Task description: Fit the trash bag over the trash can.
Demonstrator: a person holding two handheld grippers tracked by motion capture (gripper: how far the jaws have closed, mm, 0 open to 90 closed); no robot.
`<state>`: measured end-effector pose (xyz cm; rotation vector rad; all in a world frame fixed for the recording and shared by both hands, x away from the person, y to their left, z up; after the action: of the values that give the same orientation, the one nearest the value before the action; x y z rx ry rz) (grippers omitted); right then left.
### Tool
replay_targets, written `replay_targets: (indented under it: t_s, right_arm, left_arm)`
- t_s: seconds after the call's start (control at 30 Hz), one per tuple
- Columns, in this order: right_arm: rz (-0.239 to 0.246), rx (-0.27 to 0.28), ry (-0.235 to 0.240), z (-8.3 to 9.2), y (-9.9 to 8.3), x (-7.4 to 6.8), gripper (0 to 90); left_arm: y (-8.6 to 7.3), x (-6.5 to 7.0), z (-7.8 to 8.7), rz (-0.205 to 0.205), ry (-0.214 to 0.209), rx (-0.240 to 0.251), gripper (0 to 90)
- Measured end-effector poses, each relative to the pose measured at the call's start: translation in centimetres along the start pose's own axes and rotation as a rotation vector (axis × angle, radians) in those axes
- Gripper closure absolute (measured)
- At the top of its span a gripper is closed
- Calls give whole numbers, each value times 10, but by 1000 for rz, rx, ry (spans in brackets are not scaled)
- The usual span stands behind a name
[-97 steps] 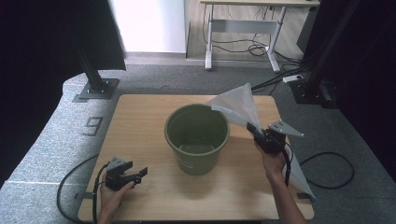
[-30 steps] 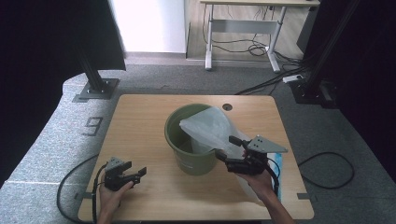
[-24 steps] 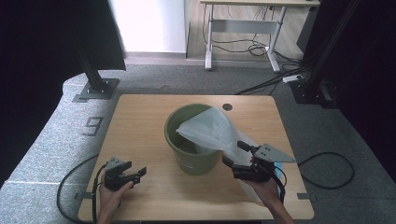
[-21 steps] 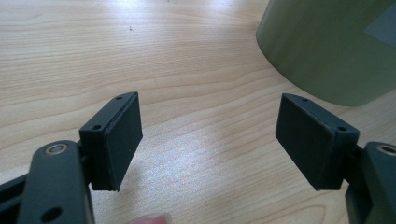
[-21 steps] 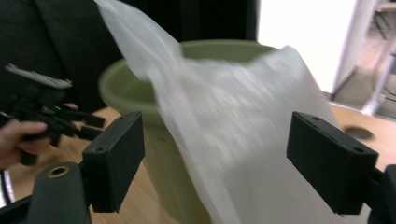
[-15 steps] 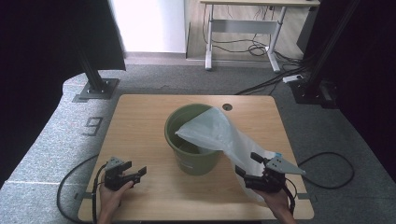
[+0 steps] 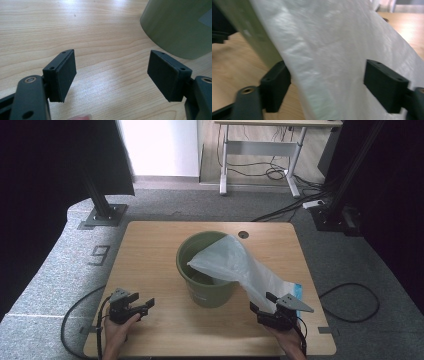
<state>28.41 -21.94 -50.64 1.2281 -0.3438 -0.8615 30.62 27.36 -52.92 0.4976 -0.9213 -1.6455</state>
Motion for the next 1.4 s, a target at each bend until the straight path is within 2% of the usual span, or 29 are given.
replay_targets:
  t_s: [0.1,0.17,0.23,0.27,0.3,0.33,0.37,0.43,0.5,0.63,0.7,0.73,0.77,0.83,0.87,0.9,0.93,1.03,1.07,1.1,1.27,1.33,1.4]
  right_arm:
    - [-9,-1,-33,-2,-1,3,379]
    - [-4,2,-46,-2,0,5,550]
    - [10,6,-43,-2,2,8,674]
    - [10,6,-43,-2,2,8,674]
    - [29,21,-55,1,7,9,768]
    - [47,31,-61,3,10,9,800]
    - [65,43,-71,6,13,8,826]
    - [86,69,-73,11,23,6,861]
    - [122,88,-80,15,34,2,878]
    - [162,99,-72,18,55,-3,884]
    - [172,99,-69,18,64,-4,884]
    - [177,99,-68,18,68,-5,884]
    - [182,98,-66,17,72,-5,884]
    - [189,99,-61,16,80,-7,884]
    - [192,100,-60,15,83,-8,884]
    - [195,100,-58,14,86,-9,884]
    - [199,100,-55,13,89,-10,884]
    - [208,97,-56,10,96,-11,884]
    - [209,97,-55,9,99,-11,884]
    - [210,98,-54,8,101,-11,884]
    - [207,104,-37,6,112,-12,884]
    - [211,111,-25,5,117,-14,884]
    - [212,120,-13,5,123,-16,885]
  left_arm:
    - [2,2,2,8,-18,11,244]
    - [3,2,2,7,-18,14,247]
    - [5,4,4,8,-23,21,248]
    - [6,5,6,4,-29,22,248]
    - [9,8,9,-15,-40,21,251]
    - [9,8,9,-15,-40,21,259]
    - [13,12,13,-35,-55,30,268]
    - [19,17,18,-45,-70,46,273]
    - [25,22,22,-50,-80,63,272]
    - [33,30,27,-51,-67,86,259]
    - [45,35,33,-27,-20,104,255]
    - [45,35,33,-27,-20,104,251]
    - [54,40,38,-2,4,127,249]
    - [63,45,43,8,14,160,243]
    - [63,45,43,8,14,160,241]
    - [72,52,48,6,22,188,238]
    - [72,52,48,6,22,188,236]
    - [88,70,55,-36,26,217,233]
    - [88,70,55,-36,26,217,234]
    - [96,80,58,-66,21,228,233]
    - [111,103,58,-148,-32,236,234]
    - [116,109,57,-163,-57,229,233]
    - [118,111,56,-172,-61,225,233]
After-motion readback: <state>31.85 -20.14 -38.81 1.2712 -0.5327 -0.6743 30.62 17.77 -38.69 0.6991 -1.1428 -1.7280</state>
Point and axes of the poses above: each handheld gripper's, and its own axes: z roughly backward along the jaws, y roughly out of its top, x roughly to its right, the point moved 1 cm from there along -z, roughly forward along the jaws, and after that the axes turned 10 degrees about y, right-handed, at the moved point
